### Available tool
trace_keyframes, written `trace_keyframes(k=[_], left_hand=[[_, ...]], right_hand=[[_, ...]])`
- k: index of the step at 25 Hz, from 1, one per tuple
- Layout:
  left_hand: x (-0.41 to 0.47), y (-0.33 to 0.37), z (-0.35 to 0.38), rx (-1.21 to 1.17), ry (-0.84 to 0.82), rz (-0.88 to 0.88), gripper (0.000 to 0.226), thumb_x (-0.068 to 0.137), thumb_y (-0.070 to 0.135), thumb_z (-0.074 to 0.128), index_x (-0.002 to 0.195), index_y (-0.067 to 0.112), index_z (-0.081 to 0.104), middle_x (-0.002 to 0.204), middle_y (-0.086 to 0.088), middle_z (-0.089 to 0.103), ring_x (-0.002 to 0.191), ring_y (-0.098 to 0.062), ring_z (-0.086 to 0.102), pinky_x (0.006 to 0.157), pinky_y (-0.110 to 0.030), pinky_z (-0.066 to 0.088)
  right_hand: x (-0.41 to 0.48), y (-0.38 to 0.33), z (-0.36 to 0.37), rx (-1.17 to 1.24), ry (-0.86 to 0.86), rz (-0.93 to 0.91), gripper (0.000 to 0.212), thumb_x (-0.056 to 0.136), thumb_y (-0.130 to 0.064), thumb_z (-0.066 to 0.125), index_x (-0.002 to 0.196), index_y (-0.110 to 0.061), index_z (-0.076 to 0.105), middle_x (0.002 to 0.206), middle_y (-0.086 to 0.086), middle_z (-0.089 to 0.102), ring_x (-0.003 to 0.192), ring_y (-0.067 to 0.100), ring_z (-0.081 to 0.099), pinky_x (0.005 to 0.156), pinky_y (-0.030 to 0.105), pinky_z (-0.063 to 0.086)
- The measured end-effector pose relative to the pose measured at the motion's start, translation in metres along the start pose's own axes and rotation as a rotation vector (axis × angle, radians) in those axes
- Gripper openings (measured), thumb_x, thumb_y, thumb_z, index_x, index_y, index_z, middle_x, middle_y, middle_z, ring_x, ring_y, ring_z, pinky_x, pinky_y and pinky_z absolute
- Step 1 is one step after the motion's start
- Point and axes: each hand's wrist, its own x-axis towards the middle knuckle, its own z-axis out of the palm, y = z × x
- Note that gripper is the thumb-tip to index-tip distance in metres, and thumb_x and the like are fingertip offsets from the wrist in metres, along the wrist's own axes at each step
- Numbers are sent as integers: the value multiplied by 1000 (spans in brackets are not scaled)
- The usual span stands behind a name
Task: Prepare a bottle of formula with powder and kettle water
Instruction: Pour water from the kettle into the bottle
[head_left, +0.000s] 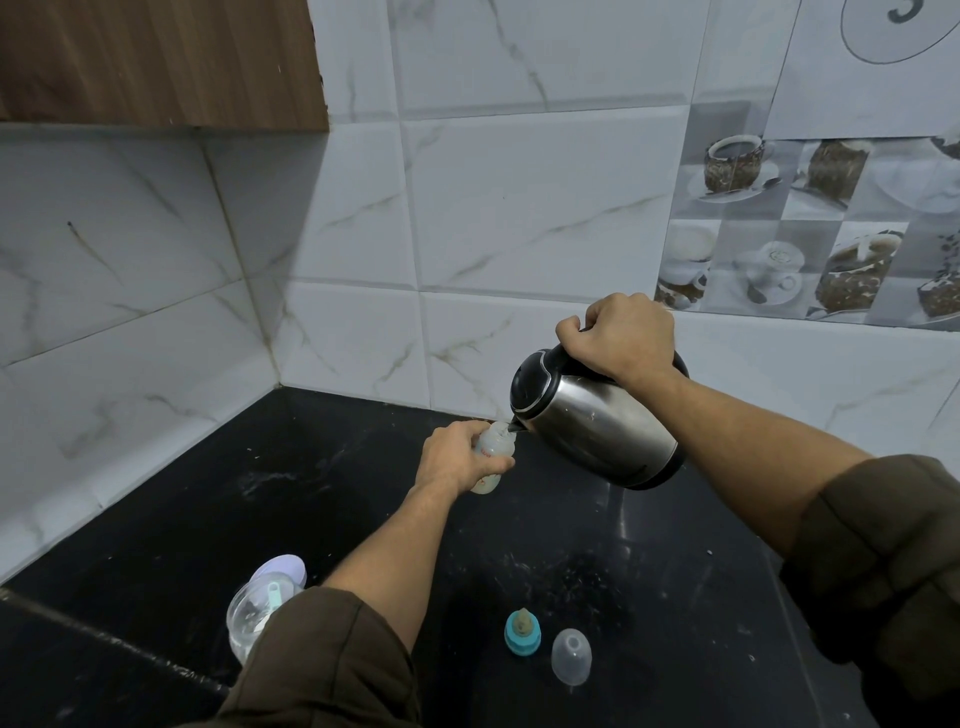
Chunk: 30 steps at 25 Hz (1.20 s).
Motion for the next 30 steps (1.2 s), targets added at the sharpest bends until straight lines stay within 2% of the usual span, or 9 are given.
trace_keyframes(k=[10, 15, 23, 30], left_hand=[[0, 0, 0, 1, 1, 8, 46, 73, 47, 87, 115, 31, 75, 102, 8, 75, 98, -13, 68, 92, -36, 56], [0, 1, 1, 7, -8, 9, 44, 73, 48, 86, 113, 31, 75, 99, 8, 74, 97, -13, 67, 90, -35, 56], [1, 1, 2, 7, -9, 5, 44, 72, 49, 86, 110, 31, 75, 96, 9, 74, 95, -12, 68, 89, -37, 57], [2, 1, 3, 6, -7, 2, 43, 71, 50, 87, 107, 31, 75, 93, 9, 74, 93, -12, 68, 89, -38, 58]], right_hand=[[0, 3, 1, 4, 2, -2, 43, 80, -40, 56, 52, -6, 57, 44, 3, 42, 45, 23, 38, 52, 26, 31], [-1, 4, 1, 6, -8, -6, 43, 78, -41, 53, 49, -10, 51, 43, 2, 41, 45, 23, 38, 50, 24, 27], [-1, 4, 2, 12, -3, -7, 42, 77, -41, 53, 48, -10, 48, 43, 3, 39, 47, 27, 42, 51, 26, 32], [1, 5, 2, 3, 5, 0, 42, 76, -41, 53, 52, -7, 57, 44, 5, 46, 49, 29, 46, 52, 26, 31]])
